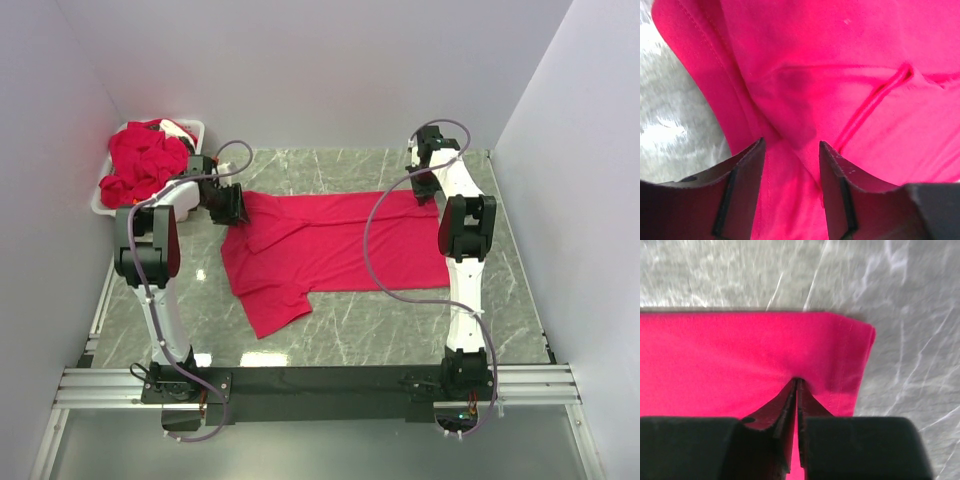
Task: Fold and stack the t-shirts
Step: Fold the tshirt
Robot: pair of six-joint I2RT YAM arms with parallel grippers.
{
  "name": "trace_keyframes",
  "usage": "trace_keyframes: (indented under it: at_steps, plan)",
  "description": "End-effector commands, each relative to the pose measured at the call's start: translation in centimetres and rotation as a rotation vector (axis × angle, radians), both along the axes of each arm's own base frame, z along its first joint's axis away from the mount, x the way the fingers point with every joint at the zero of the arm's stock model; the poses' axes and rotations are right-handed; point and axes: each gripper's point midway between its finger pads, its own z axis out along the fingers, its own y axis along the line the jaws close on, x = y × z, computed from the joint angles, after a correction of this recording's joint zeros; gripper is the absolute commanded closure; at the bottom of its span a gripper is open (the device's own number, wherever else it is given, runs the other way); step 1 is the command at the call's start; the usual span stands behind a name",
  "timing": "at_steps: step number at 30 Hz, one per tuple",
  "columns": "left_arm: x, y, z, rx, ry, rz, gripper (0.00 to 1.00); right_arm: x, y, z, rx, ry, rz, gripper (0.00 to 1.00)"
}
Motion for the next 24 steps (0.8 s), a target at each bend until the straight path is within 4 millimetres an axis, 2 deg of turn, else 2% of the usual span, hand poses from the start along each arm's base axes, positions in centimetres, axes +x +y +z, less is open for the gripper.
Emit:
trace_keyframes:
  at_steps: [1,3,4,6,7,8,9,10,11,12,13,14,15,16,17,18,19,20,21,22,23,24]
  plan:
    - [2.6,0.2,-0.7,0.023,-0.047,0.020,0.50,2.4,0.0,0.0,-0.028,-0.087,0.010,0.88]
    - [4.0,0.3,-1.0,0.031,-0.049,0.013,0.53,3.2,0.1,1.4,-0.025,-0.138,0.029,0.84]
    - [4.4,0.3,-0.8,0.033,-0.055,0.011,0.53,3.5,0.1,1.8,-0.039,-0.154,0.037,0.75]
    - [5.5,0.3,0.2,0.022,-0.082,0.011,0.52,4.2,0.0,4.1,-0.051,-0.211,0.049,0.66]
    - [5.5,0.1,0.7,0.006,-0.089,0.004,0.50,4.2,0.0,4.9,-0.052,-0.227,0.051,0.56]
    - [5.6,-0.1,2.1,-0.006,-0.115,-0.012,0.47,4.2,0.1,6.8,-0.049,-0.257,0.056,0.52]
    - [5.4,-0.3,2.8,-0.014,-0.125,-0.027,0.45,4.1,0.1,7.8,-0.047,-0.272,0.067,0.49]
    - [5.2,-0.7,5.2,-0.036,-0.170,-0.049,0.44,3.3,0.2,7.8,-0.042,-0.258,0.076,0.44]
    - [4.4,-0.8,5.6,-0.036,-0.179,-0.067,0.41,3.0,0.3,10.6,-0.039,-0.307,0.099,0.41]
    - [4.0,-0.9,6.6,-0.038,-0.201,-0.079,0.40,2.3,0.5,11.5,-0.034,-0.314,0.115,0.40]
    - [3.4,-0.8,9.1,-0.034,-0.250,-0.091,0.39,0.9,0.7,11.0,-0.029,-0.282,0.133,0.35]
    - [2.4,-0.7,9.2,-0.022,-0.254,-0.114,0.37,-0.3,0.8,13.6,-0.023,-0.316,0.165,0.34]
    - [1.6,-0.7,9.9,-0.020,-0.267,-0.131,0.37,-1.5,1.4,14.0,0.006,-0.304,0.197,0.34]
    - [0.4,-0.6,11.8,-0.023,-0.294,-0.143,0.36,-3.6,1.7,12.7,0.023,-0.245,0.229,0.34]
    - [-1.0,-0.4,11.2,0.005,-0.303,-0.222,0.37,-5.6,2.0,14.4,0.037,-0.247,0.264,0.34]
    - [-2.1,-0.4,11.4,0.014,-0.309,-0.263,0.37,-7.1,2.5,14.3,0.052,-0.227,0.329,0.35]
    - [-3.1,-0.4,11.4,0.025,-0.314,-0.307,0.39,-9.8,2.5,12.3,0.063,-0.145,0.359,0.36]
    - [-5.2,-0.2,10.9,0.050,-0.306,-0.382,0.40,-11.3,2.5,13.4,0.046,-0.160,0.409,0.37]
    - [-6.3,-0.1,10.5,0.059,-0.299,-0.423,0.41,-12.8,2.7,13.0,0.055,-0.139,0.439,0.40]
    - [-7.3,0.1,10.5,0.088,-0.327,-0.500,0.43,-15.3,2.7,11.1,0.066,-0.069,0.461,0.41]
    - [-9.2,0.1,9.3,0.083,-0.278,-0.542,0.44,-16.8,2.8,11.6,0.062,-0.077,0.491,0.43]
    - [-9.9,0.3,8.9,0.092,-0.272,-0.567,0.45,-17.9,2.7,11.1,0.052,-0.061,0.536,0.47]
